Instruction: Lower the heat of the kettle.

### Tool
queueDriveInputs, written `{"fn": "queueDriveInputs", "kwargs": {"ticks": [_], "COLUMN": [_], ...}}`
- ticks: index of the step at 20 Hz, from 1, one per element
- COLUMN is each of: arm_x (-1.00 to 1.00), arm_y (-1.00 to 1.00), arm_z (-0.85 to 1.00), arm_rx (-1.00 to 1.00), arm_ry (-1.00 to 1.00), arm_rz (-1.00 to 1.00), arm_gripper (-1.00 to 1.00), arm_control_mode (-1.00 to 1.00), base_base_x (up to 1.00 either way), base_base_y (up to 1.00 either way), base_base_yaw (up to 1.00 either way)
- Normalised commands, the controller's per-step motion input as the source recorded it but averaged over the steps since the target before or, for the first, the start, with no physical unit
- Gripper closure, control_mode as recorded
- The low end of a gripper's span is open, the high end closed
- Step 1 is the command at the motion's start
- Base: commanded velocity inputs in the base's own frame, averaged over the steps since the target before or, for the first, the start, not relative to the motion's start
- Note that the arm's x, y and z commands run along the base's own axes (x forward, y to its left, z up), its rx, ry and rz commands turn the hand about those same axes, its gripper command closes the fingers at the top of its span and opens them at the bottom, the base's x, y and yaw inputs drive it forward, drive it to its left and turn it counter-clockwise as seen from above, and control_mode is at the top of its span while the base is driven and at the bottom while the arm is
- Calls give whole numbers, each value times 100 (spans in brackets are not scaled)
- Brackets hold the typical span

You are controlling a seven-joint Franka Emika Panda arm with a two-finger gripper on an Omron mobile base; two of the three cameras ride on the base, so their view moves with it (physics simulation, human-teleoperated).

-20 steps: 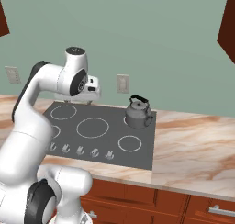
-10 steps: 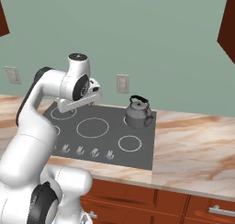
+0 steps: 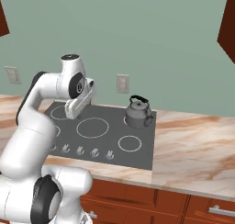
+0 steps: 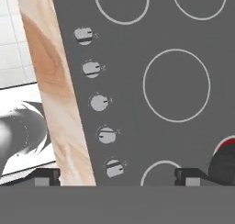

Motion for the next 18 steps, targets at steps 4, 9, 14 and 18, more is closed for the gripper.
{"fn": "queueDriveInputs", "kwargs": {"ticks": [4,9,14,18], "arm_x": [7,19,9,0], "arm_y": [-12,-14,-20,-6], "arm_z": [-37,-45,-49,-45], "arm_rx": [-11,-4,-5,-3], "arm_ry": [0,0,0,0], "arm_rz": [47,34,38,45], "arm_gripper": [-100,-100,-100,-100], "arm_control_mode": [-100,-100,-100,-100], "base_base_x": [0,0,0,0], "base_base_y": [0,0,0,0], "base_base_yaw": [0,0,0,0]}}
